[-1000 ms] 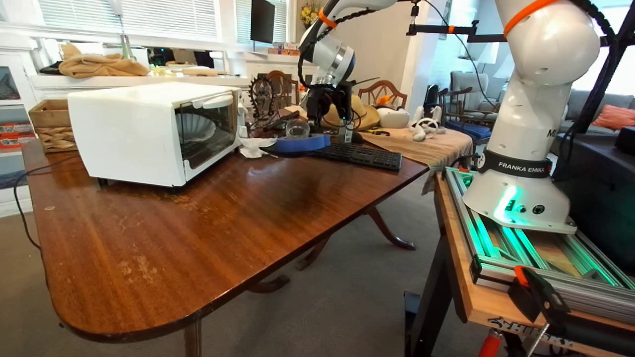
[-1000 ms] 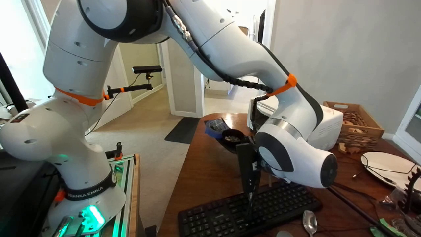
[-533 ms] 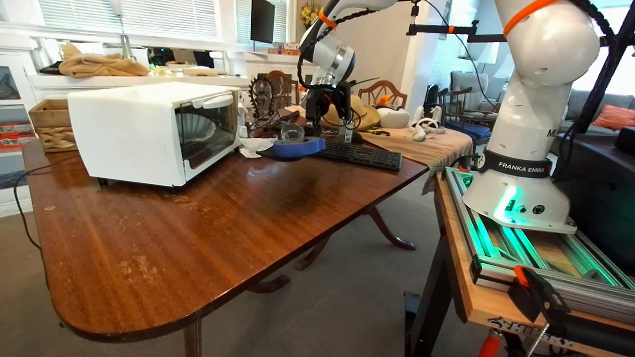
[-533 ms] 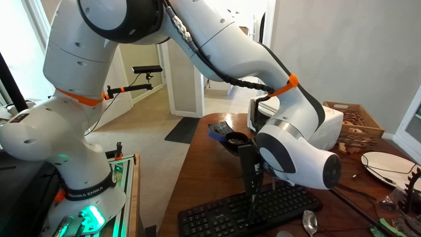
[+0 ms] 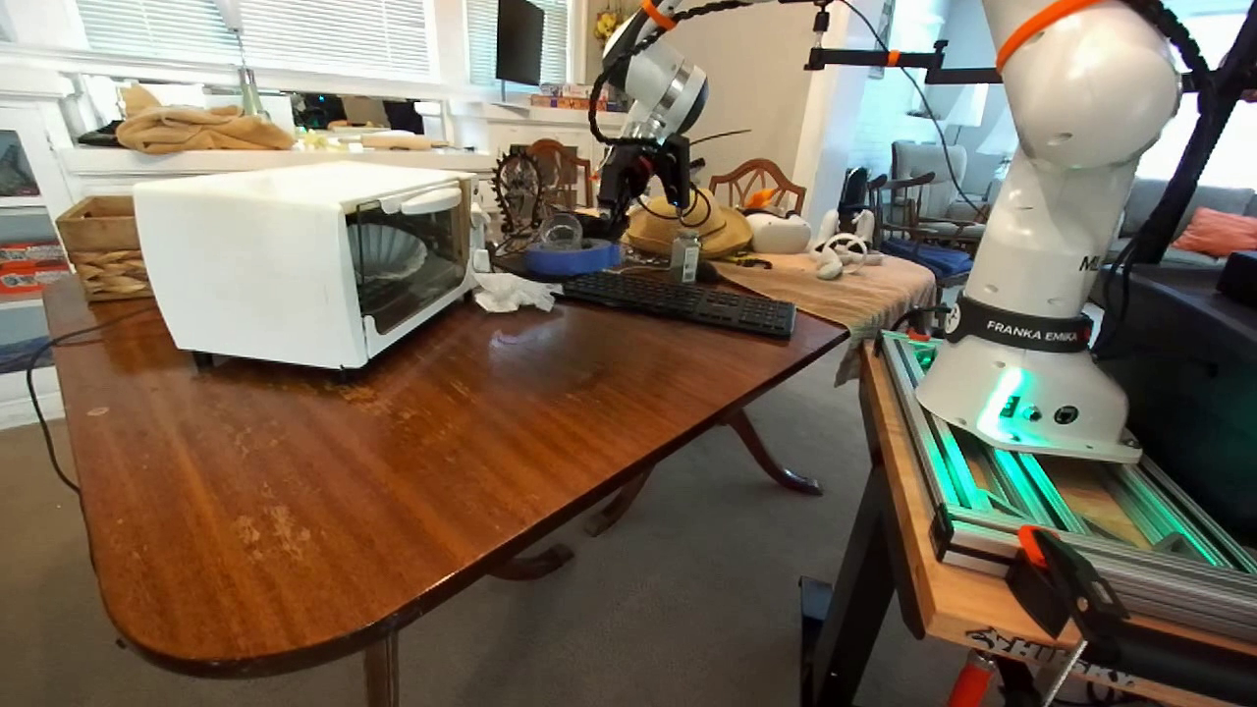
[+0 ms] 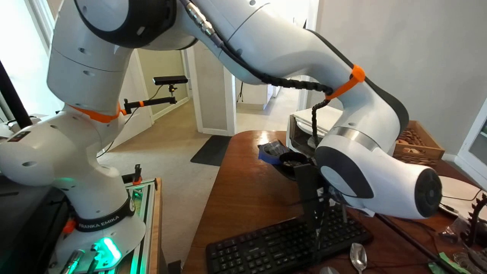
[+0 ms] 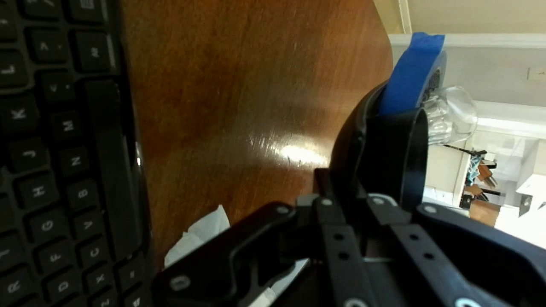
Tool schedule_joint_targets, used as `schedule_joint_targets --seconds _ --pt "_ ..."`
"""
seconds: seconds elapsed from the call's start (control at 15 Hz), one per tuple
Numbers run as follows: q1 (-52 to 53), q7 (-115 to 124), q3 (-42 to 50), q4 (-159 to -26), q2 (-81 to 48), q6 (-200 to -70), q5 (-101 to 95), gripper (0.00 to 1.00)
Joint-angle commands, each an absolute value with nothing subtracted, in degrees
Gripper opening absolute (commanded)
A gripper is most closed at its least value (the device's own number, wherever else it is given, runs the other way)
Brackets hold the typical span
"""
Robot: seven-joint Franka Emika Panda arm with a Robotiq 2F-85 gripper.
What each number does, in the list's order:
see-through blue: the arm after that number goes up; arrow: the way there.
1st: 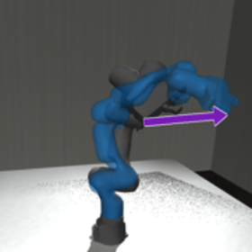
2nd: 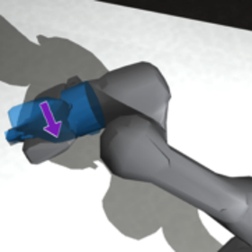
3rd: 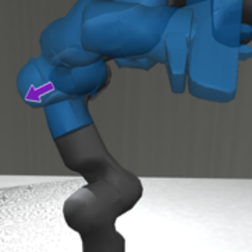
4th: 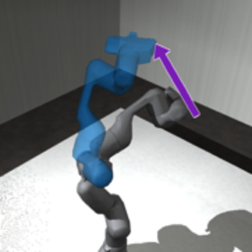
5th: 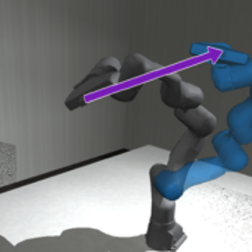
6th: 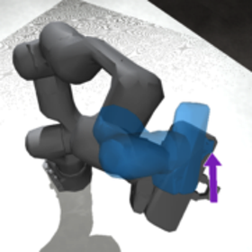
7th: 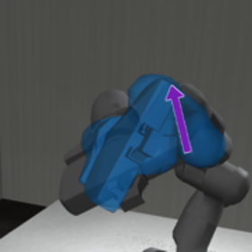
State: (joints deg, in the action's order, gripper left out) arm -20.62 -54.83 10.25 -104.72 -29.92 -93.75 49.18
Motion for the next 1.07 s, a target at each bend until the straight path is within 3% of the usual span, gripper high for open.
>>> schedule_joint_targets --seconds 0.0,0.8,0.87,1.0 --pt "-22.43 -52.22 9.76 -99.05 -30.19 -87.18 47.46 0.02" --pt "-25.28 -46.24 8.46 -78.40 -36.09 -73.19 49.17 0.02" --pt "-24.17 -48.97 8.97 -83.84 -33.45 -77.12 47.64 0.09" --pt "-24.60 -47.75 8.66 -81.12 -34.40 -76.38 47.68 0.09"
